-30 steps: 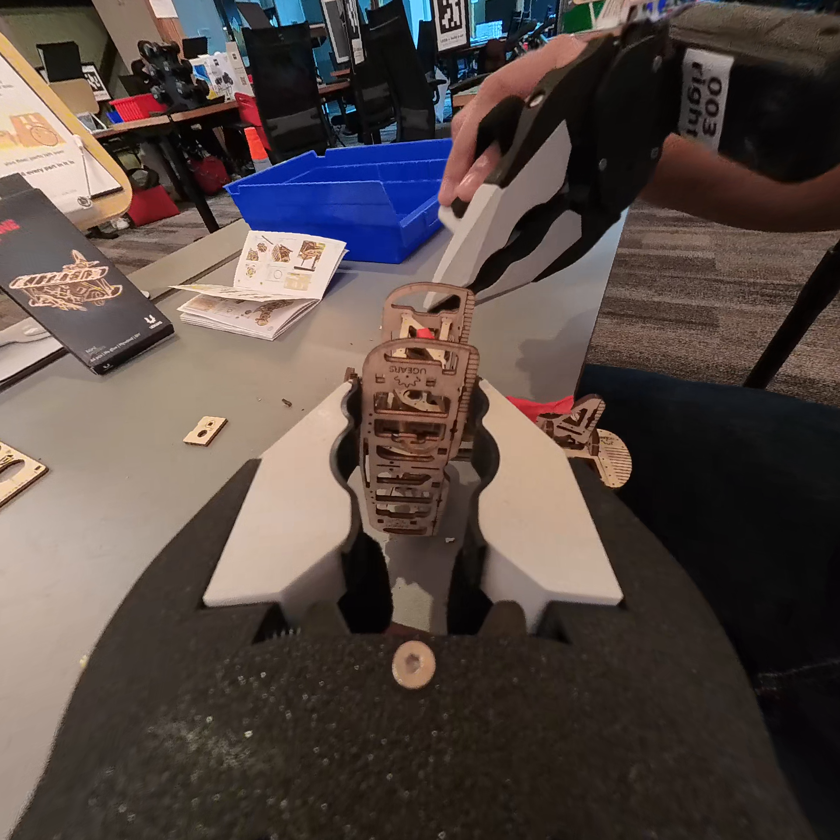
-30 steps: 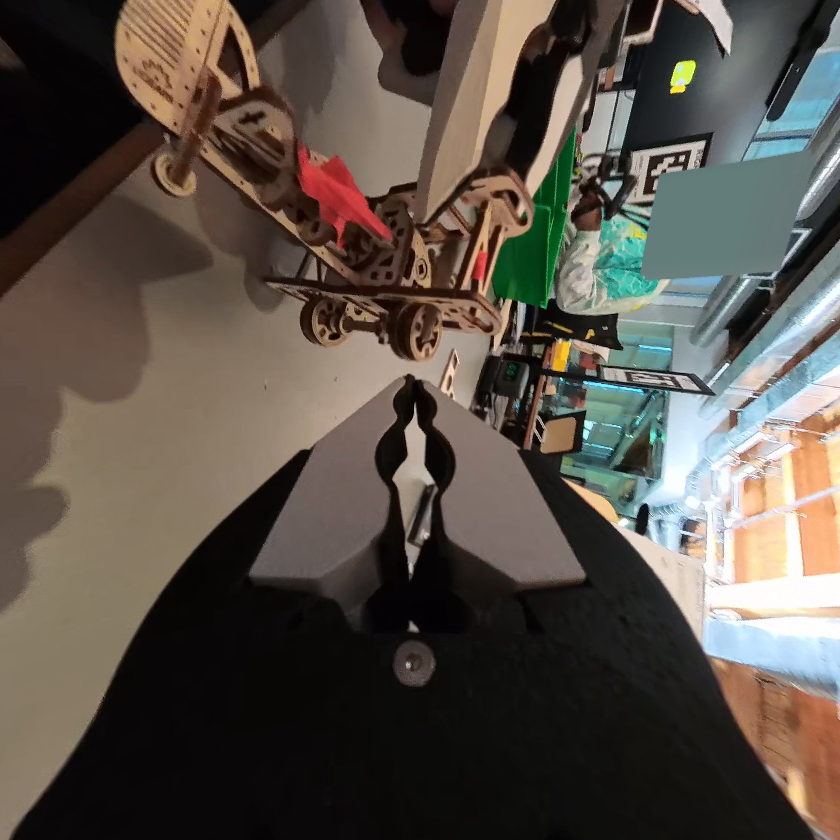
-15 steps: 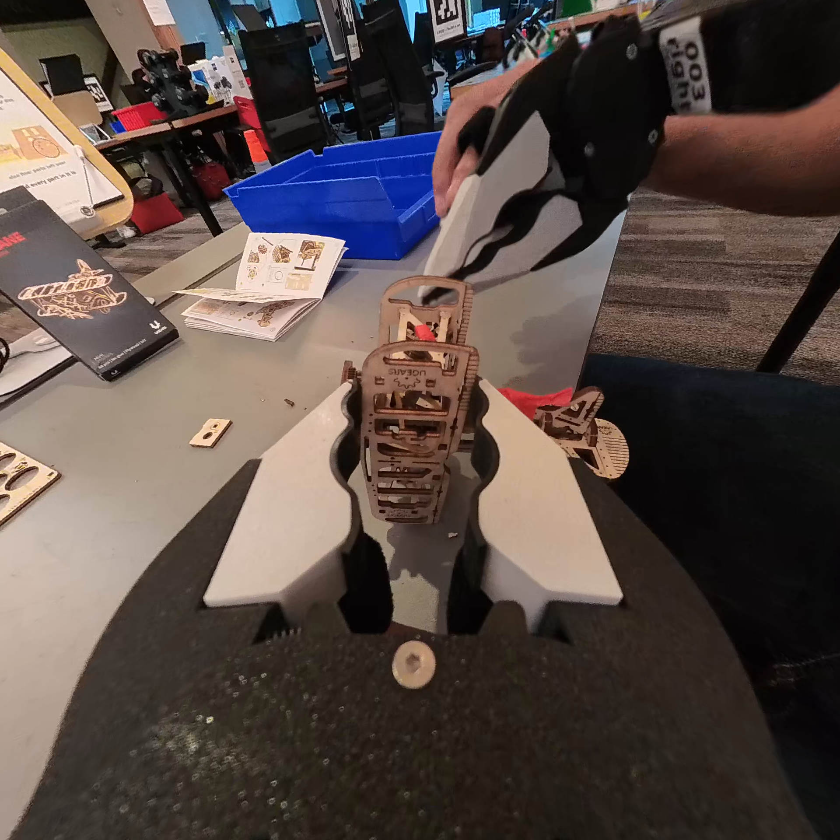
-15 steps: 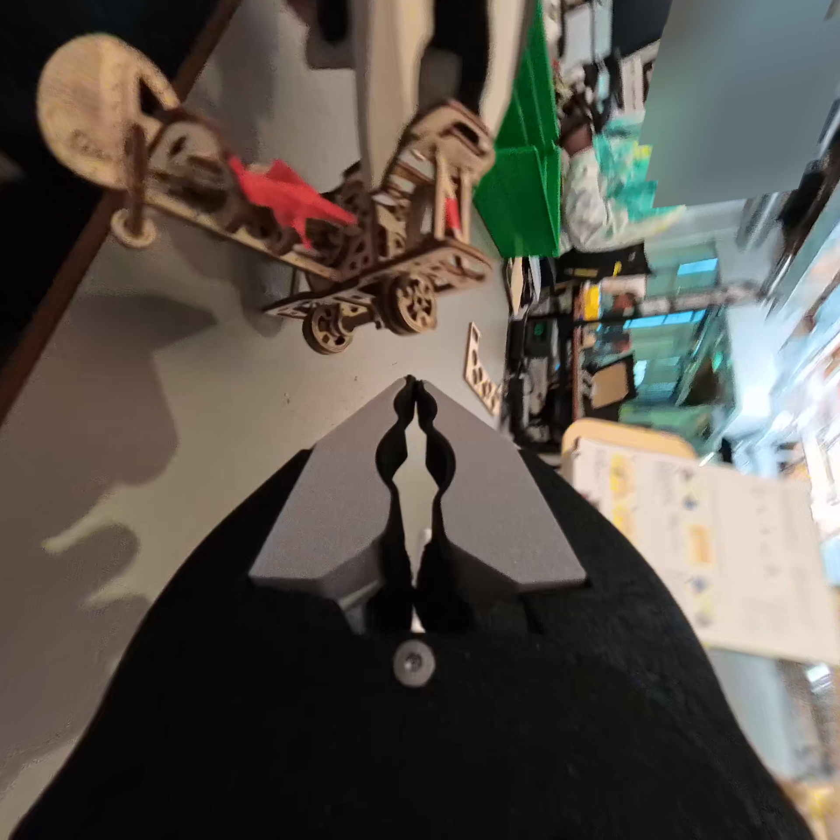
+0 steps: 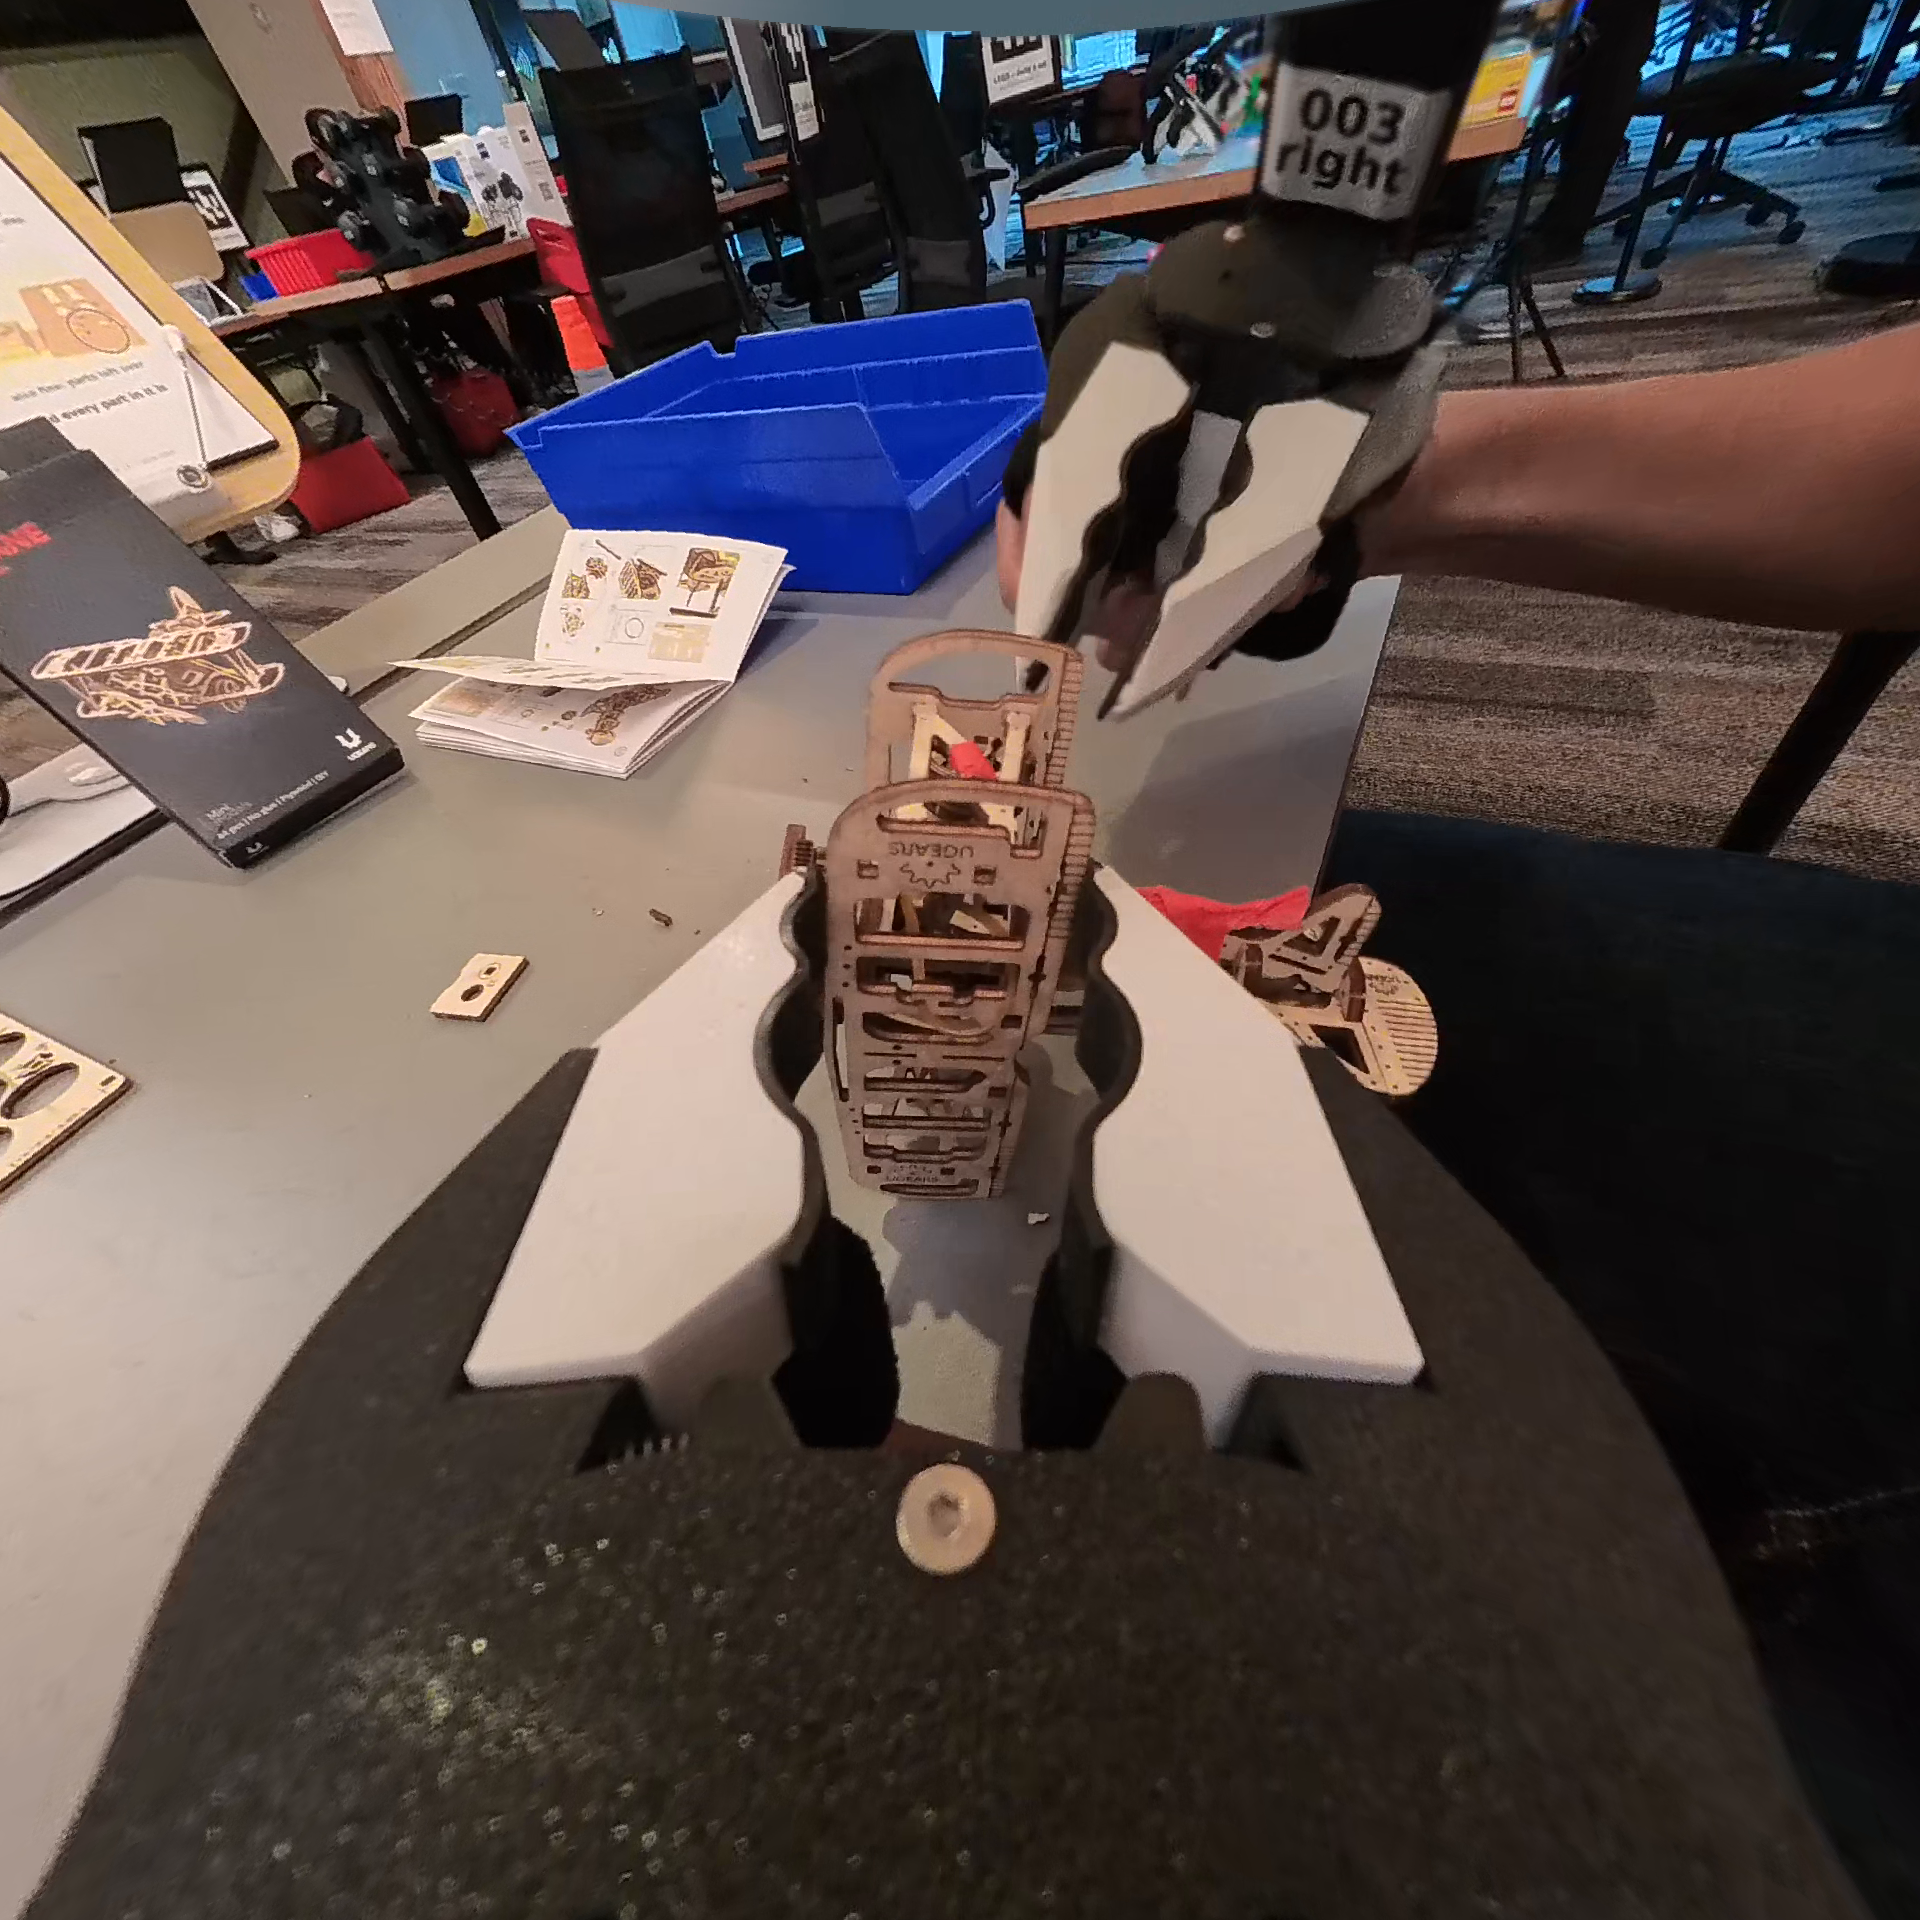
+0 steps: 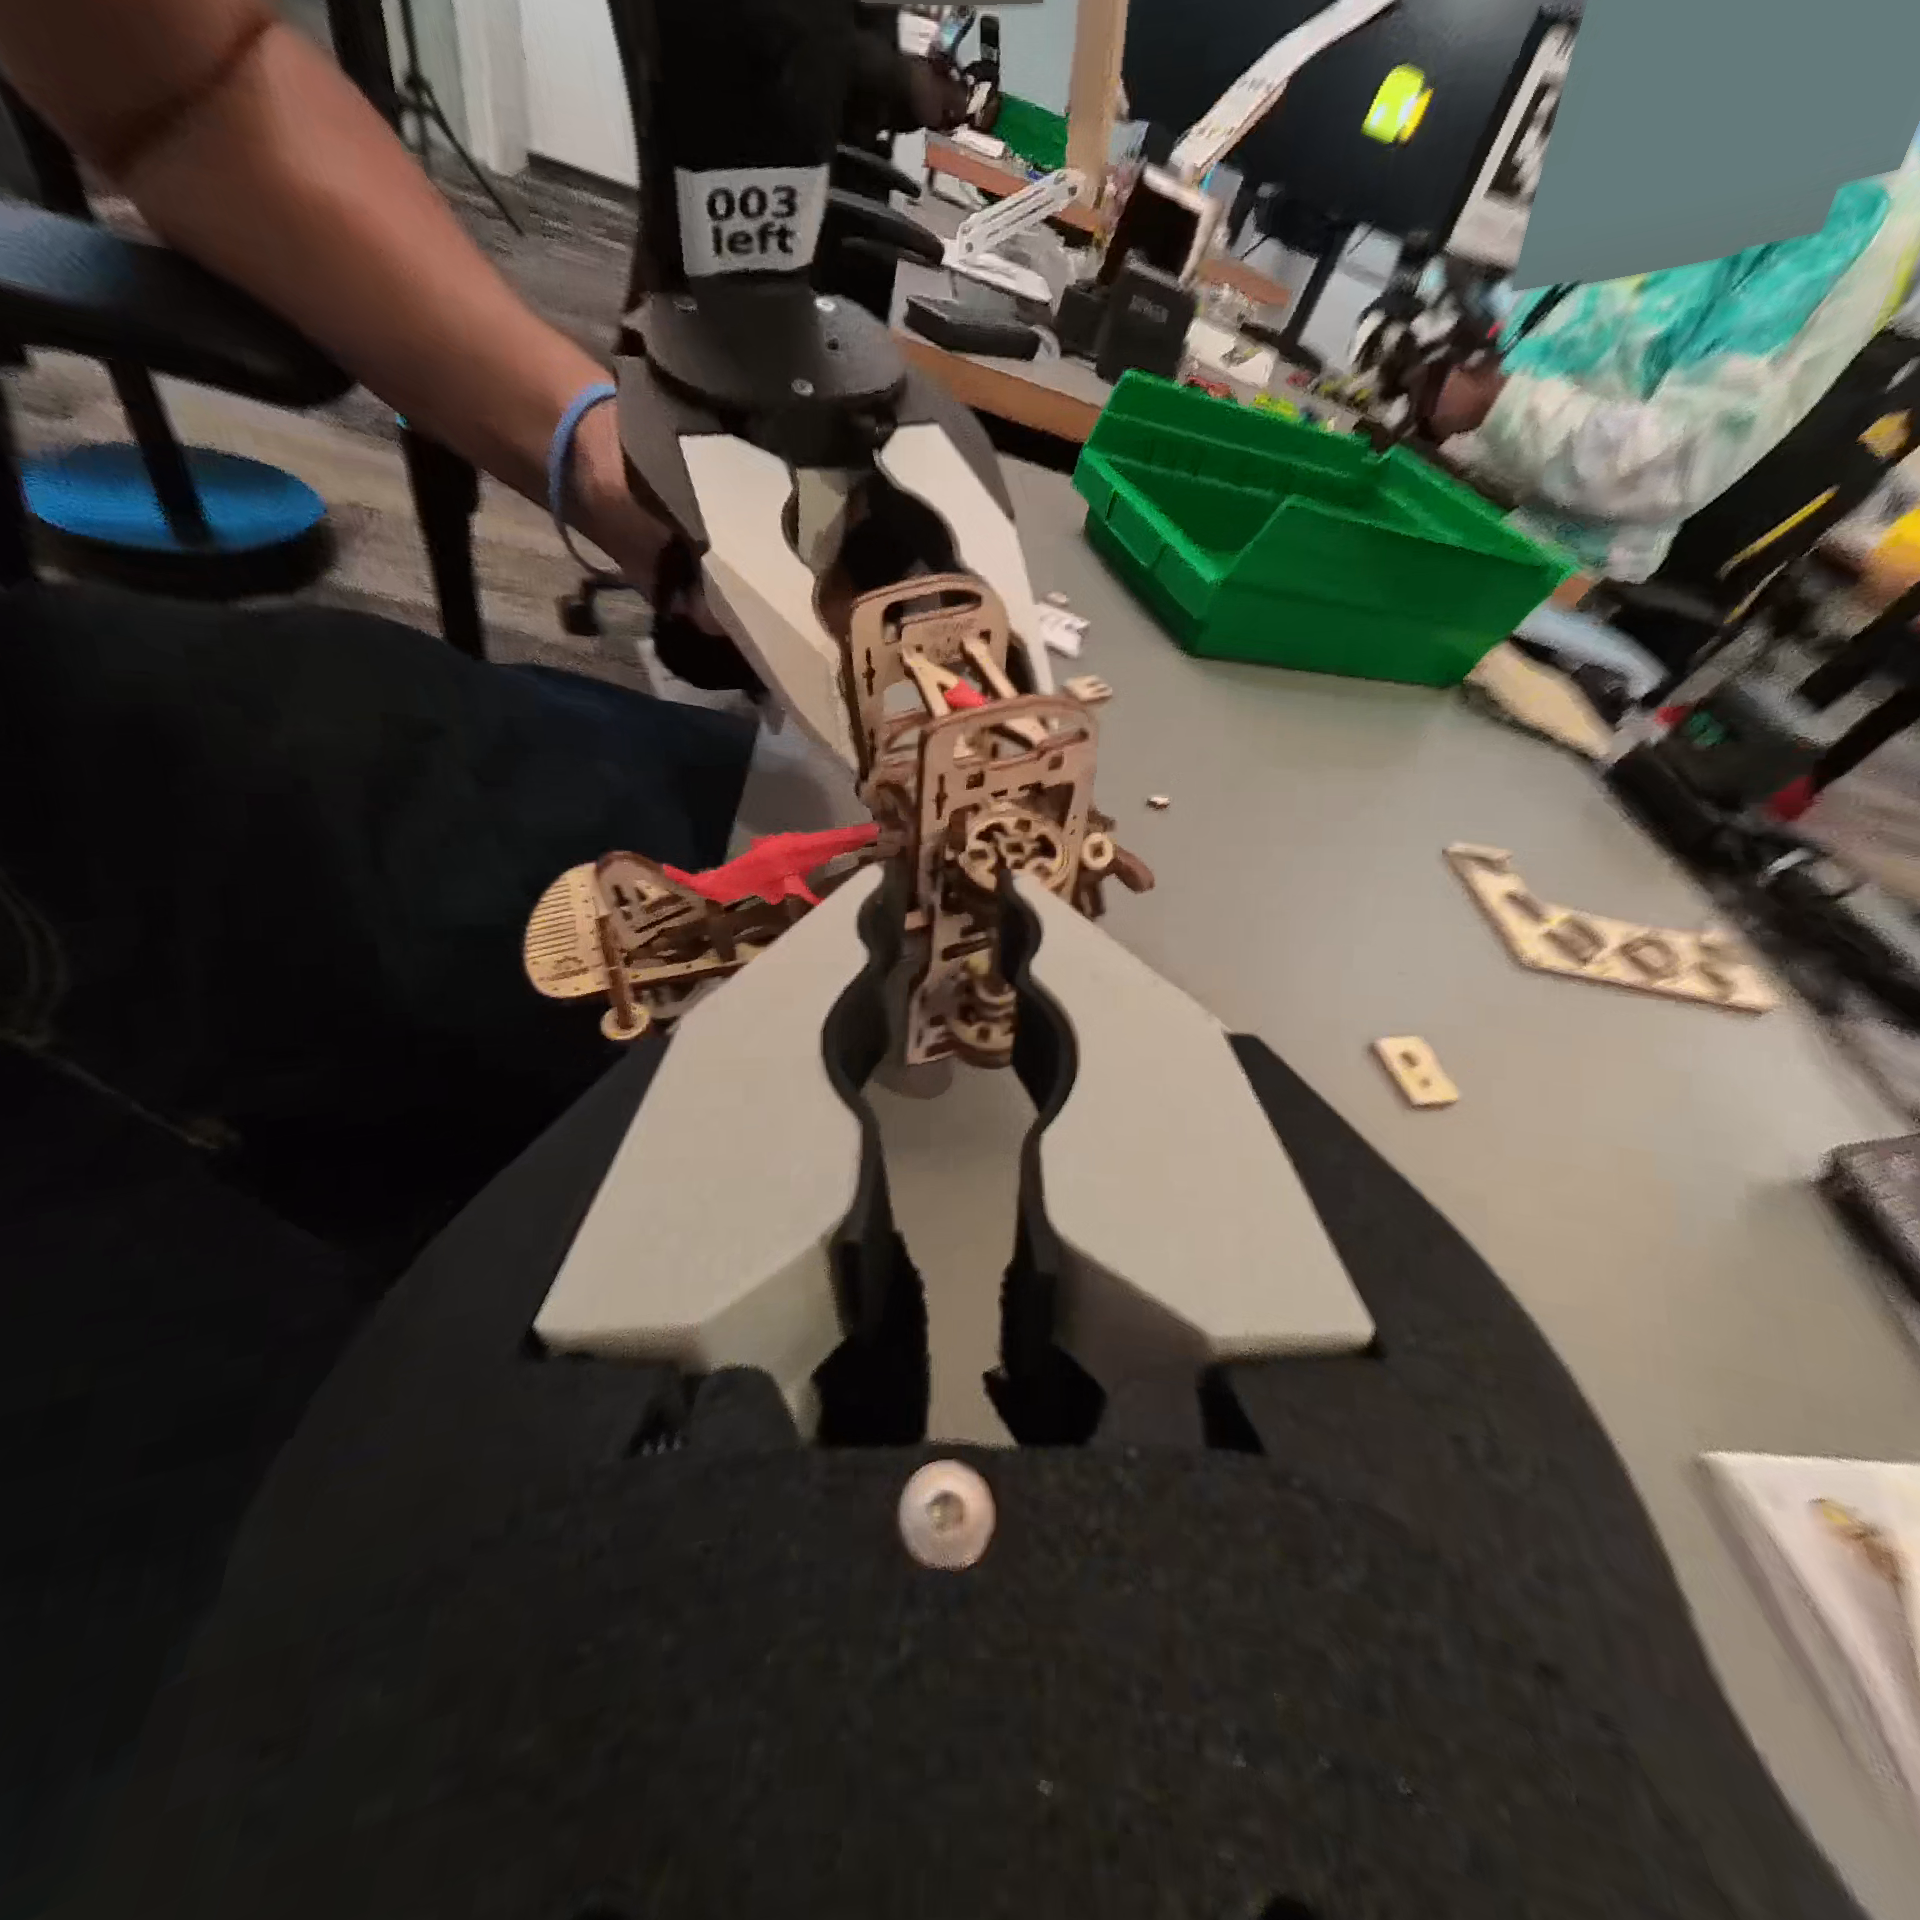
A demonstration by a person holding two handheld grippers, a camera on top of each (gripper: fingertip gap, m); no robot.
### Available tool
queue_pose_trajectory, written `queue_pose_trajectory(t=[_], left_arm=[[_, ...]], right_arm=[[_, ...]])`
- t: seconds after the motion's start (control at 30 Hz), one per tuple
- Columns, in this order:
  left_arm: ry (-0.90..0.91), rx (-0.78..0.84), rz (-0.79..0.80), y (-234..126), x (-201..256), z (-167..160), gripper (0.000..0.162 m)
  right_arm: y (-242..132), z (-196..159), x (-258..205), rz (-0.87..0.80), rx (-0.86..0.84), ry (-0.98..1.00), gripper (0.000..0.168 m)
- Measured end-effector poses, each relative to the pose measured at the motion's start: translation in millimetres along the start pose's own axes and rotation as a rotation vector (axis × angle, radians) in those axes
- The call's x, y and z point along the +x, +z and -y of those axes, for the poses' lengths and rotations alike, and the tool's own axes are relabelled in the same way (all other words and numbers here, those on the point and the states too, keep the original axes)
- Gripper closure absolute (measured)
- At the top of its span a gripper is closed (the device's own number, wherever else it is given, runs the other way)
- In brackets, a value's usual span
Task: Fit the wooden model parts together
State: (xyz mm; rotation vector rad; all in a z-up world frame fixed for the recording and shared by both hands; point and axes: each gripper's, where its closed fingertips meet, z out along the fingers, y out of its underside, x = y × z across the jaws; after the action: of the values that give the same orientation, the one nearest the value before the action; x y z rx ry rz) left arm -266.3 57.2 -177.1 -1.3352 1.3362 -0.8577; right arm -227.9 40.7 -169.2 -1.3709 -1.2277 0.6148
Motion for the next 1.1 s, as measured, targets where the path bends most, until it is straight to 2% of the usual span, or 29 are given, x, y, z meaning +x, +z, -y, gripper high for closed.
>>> queue_pose_trajectory(t=[0.03,0.07,0.33,0.6,0.83,1.1], left_arm=[[0.005,-0.002,-0.003,0,0,0,0.117],[0.007,-0.003,-0.005,0,0,0,0.117],[0.032,-0.018,-0.014,2,3,0,0.117],[0.038,-0.03,-0.016,2,3,0,0.117],[0.039,-0.033,-0.015,3,3,0,0.117],[0.043,-0.038,-0.009,3,2,0,0.118]], right_arm=[[1,3,2,-0.038,0.011,-0.042,0.155],[2,5,2,-0.064,0.016,-0.075,0.156],[8,-2,-4,0.045,-0.096,-0.187,0.153],[16,-3,-1,0.136,-0.182,-0.304,0.159],[15,-3,0,0.117,-0.229,-0.427,0.167],[9,-4,3,0.1,-0.24,-0.452,0.167]])
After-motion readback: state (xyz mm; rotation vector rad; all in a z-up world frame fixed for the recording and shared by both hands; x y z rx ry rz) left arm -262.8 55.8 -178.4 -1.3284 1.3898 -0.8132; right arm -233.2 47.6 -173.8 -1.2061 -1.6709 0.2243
